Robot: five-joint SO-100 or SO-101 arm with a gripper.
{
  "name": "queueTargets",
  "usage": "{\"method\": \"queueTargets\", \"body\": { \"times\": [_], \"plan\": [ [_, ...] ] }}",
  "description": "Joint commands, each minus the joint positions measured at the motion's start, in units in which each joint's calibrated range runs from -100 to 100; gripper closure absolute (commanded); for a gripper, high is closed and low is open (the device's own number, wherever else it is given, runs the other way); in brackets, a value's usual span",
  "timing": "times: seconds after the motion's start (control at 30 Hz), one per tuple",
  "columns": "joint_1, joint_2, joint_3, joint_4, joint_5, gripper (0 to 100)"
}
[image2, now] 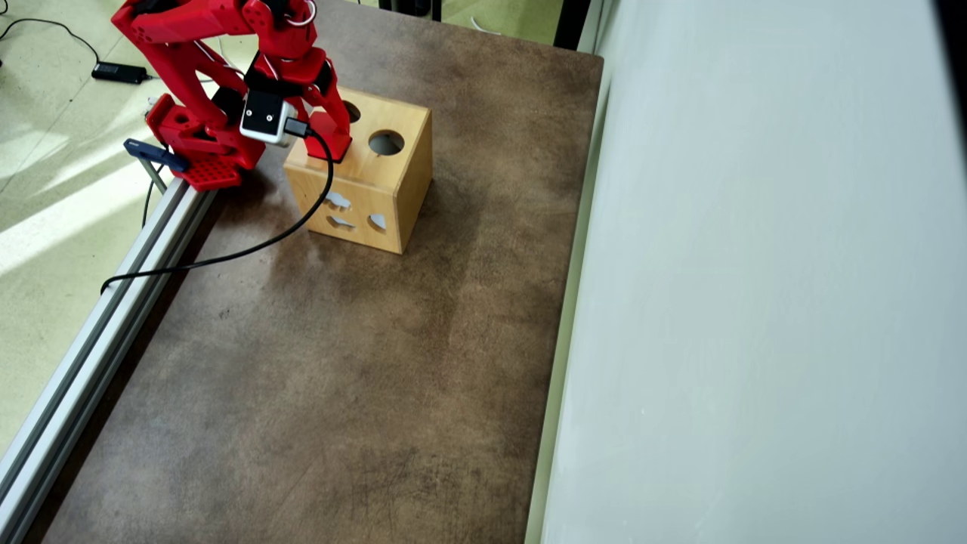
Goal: Pick and place the red cube on the square hole
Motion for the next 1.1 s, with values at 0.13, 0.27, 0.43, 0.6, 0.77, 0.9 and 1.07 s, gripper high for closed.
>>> {"method": "queueTargets", "body": {
  "times": [0.13,0.27,0.43,0.6,0.77,0.9,1.07],
  "plan": [
    [0.2,-2.1,-0.2,0.6,0.4,81],
    [0.2,-2.1,-0.1,0.6,0.3,81],
    [0.2,-1.5,-0.1,0.6,0.3,81],
    [0.2,-1.2,-0.1,0.5,0.3,81],
    [0.2,-1.1,0.2,0.5,0.3,81],
    [0.2,-1.2,1.4,0.4,0.3,81],
    [0.2,-1.3,1.4,0.4,0.3,81]
  ]
}}
